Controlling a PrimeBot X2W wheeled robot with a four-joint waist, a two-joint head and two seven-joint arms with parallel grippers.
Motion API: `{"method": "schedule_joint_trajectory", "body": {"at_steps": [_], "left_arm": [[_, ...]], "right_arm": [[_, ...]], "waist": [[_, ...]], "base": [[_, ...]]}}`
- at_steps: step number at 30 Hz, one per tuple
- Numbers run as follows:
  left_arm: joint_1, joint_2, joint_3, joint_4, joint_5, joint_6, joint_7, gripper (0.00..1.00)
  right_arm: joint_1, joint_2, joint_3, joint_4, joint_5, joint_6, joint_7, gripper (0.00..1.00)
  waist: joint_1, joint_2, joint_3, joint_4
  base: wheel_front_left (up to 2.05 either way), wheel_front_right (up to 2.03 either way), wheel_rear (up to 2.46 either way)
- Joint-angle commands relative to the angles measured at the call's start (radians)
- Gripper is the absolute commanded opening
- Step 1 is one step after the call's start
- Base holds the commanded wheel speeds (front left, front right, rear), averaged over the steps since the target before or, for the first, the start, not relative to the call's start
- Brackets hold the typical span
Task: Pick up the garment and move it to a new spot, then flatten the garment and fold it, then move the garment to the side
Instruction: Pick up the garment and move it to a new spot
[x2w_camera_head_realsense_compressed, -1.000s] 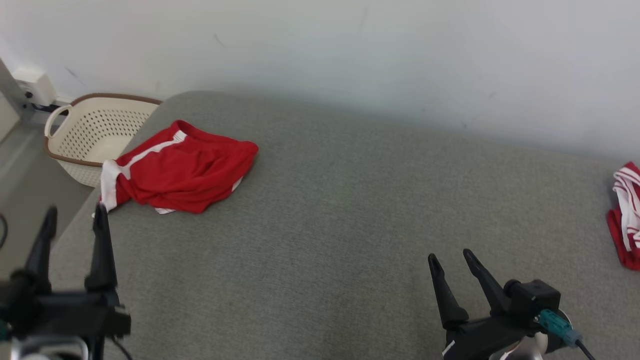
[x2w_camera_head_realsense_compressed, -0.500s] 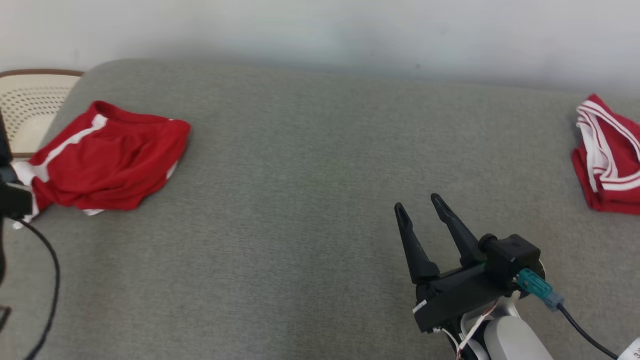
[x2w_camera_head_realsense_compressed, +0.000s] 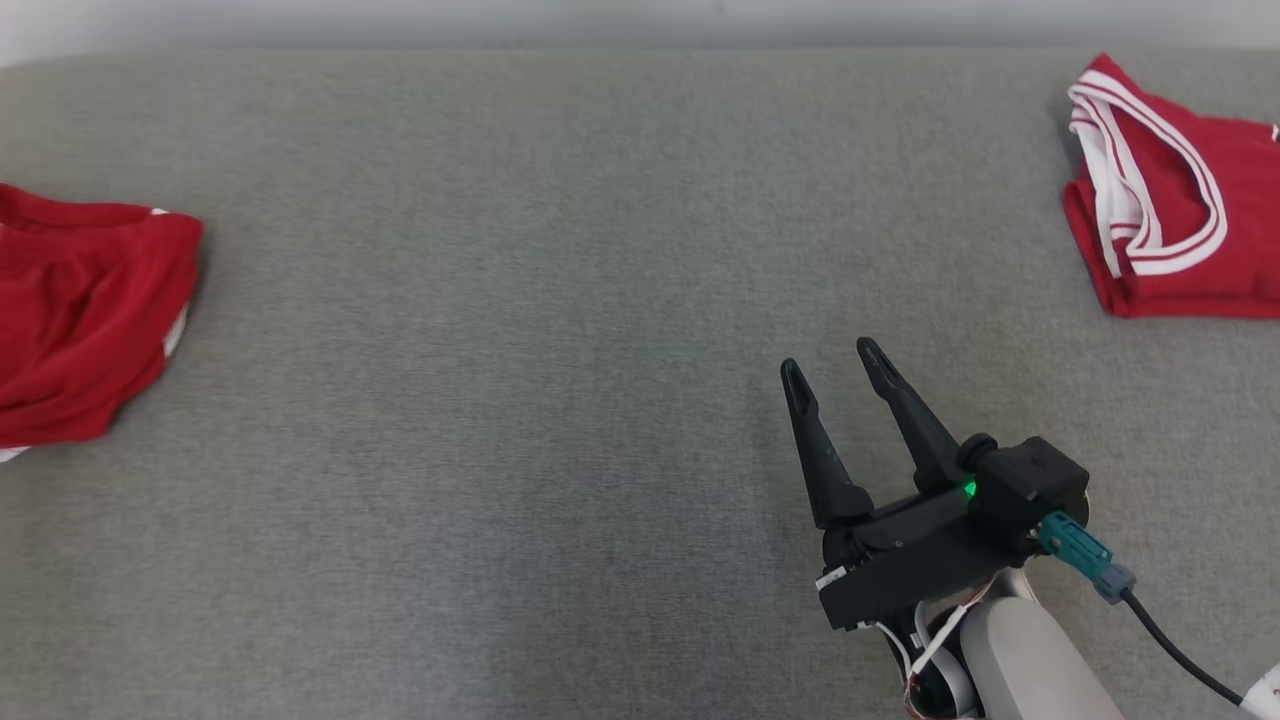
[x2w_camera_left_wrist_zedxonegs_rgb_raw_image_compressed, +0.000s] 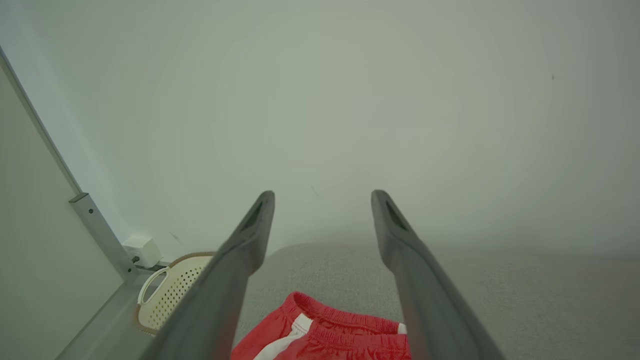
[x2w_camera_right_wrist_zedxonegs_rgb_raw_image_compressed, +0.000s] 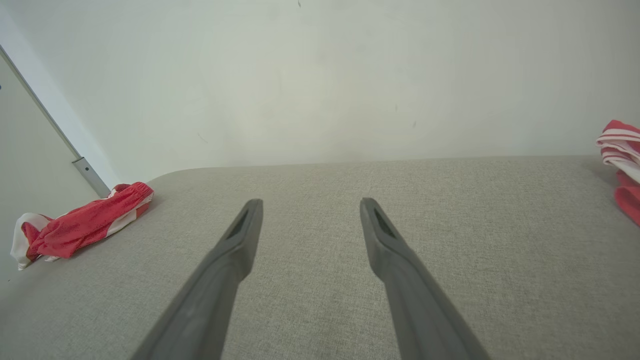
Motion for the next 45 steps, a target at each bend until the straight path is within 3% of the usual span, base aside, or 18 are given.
{"method": "schedule_joint_trajectory", "body": {"at_steps": [1, 16, 22, 30, 37, 43, 44, 45], "left_arm": [[-0.016, 0.016, -0.002, 0.025, -0.002, -0.005, 0.005, 1.00], [-0.137, 0.055, -0.090, 0.356, 0.011, -0.071, 0.069, 1.00], [-0.175, 0.052, -0.148, 0.468, 0.000, -0.095, 0.155, 1.00], [-0.182, 0.048, -0.232, 0.537, -0.065, -0.104, 0.264, 1.00], [-0.168, 0.088, -0.357, 0.536, -0.135, -0.103, 0.398, 1.00], [-0.170, 0.107, -0.414, 0.535, -0.161, -0.104, 0.418, 1.00], [-0.165, 0.111, -0.434, 0.526, -0.157, -0.104, 0.412, 0.98], [-0.165, 0.122, -0.447, 0.518, -0.150, -0.104, 0.386, 0.37]], "right_arm": [[-0.016, 0.003, 0.005, -0.007, -0.004, -0.001, -0.006, 1.00], [-0.037, 0.008, 0.005, -0.023, -0.017, -0.001, -0.003, 1.00], [-0.037, 0.004, 0.001, -0.029, -0.019, -0.001, 0.008, 1.00], [-0.031, 0.002, 0.003, -0.036, -0.025, -0.001, 0.016, 1.00], [-0.032, -0.008, 0.003, -0.040, -0.020, -0.001, 0.024, 1.00], [-0.032, -0.007, 0.004, -0.042, -0.020, -0.001, 0.029, 1.00], [-0.031, -0.007, 0.004, -0.042, -0.021, -0.001, 0.029, 1.00], [-0.031, -0.006, 0.003, -0.043, -0.022, -0.001, 0.029, 1.00]], "waist": [[-0.0002, -0.0001, 0.054, -0.051], [-0.0002, -0.0001, 0.108, -0.112], [-0.0002, -0.0001, 0.111, -0.113], [-0.0002, -0.0001, 0.108, -0.116], [-0.0002, -0.0001, 0.107, -0.123], [-0.0002, -0.0001, 0.107, -0.129], [-0.0002, -0.0001, 0.106, -0.131], [-0.0002, -0.0001, 0.106, -0.131]], "base": [[0.00, 0.00, 0.00], [0.00, 0.00, 0.00], [0.00, 0.00, 0.00], [0.00, 0.00, 0.00], [0.00, 0.00, 0.00], [0.00, 0.00, 0.00], [0.00, 0.00, 0.00], [0.00, 0.00, 0.00]]}}
